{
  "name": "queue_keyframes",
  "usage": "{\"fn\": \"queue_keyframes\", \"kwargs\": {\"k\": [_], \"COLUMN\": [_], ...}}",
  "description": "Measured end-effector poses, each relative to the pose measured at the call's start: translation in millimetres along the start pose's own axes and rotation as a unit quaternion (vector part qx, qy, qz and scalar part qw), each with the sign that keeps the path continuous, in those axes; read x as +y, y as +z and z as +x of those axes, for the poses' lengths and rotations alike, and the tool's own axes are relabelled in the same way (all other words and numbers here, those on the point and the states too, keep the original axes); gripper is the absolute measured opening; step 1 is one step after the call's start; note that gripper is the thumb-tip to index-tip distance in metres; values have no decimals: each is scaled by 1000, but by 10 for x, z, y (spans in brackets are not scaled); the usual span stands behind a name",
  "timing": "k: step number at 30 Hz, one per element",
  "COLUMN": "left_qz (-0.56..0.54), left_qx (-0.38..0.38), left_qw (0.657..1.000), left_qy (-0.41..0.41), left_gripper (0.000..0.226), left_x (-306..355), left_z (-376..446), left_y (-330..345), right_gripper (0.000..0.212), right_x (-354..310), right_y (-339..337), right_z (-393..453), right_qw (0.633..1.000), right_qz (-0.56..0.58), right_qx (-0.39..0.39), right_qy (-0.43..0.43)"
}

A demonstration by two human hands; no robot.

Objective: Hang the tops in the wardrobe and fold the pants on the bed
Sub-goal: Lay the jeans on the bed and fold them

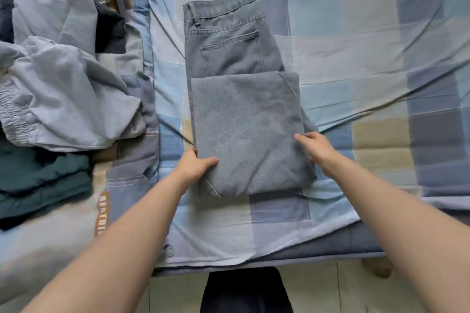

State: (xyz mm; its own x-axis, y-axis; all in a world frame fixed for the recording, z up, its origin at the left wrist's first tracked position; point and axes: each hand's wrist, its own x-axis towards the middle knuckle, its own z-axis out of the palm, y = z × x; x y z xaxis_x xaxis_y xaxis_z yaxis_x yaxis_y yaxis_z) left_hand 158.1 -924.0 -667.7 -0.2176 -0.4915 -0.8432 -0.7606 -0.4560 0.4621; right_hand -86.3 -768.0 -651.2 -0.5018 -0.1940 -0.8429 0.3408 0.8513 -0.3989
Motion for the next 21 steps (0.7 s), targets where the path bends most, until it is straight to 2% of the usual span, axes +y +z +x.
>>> {"fn": "queue_keyframes", "kwargs": {"k": [3, 5, 7, 9, 12, 14, 16, 18, 19, 21], "left_qz": [5, 4, 24, 0, -62, -55, 11, 158, 223, 276], "left_qx": [8, 2, -17, -42, -42, -34, -41, -51, -33, 75], "left_qw": [1000, 1000, 999, 998, 996, 997, 999, 986, 974, 958], "left_qy": [2, 17, 36, 46, 44, 37, 8, -15, -21, -35], "left_gripper": [42, 39, 42, 44, 35, 29, 34, 52, 62, 78], "left_x": [-259, -298, -316, -339, -412, -447, -462, -417, -324, -35], "left_z": [-24, -25, -30, -66, -75, -85, -82, -88, -86, -91], "left_y": [44, 36, 23, 10, -46, -80, -65, -6, 47, 120], "right_gripper": [40, 43, 39, 33, 25, 23, 25, 23, 23, 25], "right_x": [169, 214, 259, 294, 396, 453, 509, 562, 553, 498], "right_y": [46, 44, 36, 16, -52, -89, -108, -78, -75, -76], "right_z": [33, 51, 71, 52, 46, 39, 47, 66, 81, 117], "right_qw": [998, 999, 999, 999, 998, 997, 992, 983, 981, 985], "right_qz": [46, 18, -25, -50, -37, -38, -93, -164, -178, -160], "right_qx": [38, 38, 23, -5, -47, -60, -67, -69, -65, -47], "right_qy": [15, 15, 0, -8, -30, -43, -46, -51, -51, -43]}}
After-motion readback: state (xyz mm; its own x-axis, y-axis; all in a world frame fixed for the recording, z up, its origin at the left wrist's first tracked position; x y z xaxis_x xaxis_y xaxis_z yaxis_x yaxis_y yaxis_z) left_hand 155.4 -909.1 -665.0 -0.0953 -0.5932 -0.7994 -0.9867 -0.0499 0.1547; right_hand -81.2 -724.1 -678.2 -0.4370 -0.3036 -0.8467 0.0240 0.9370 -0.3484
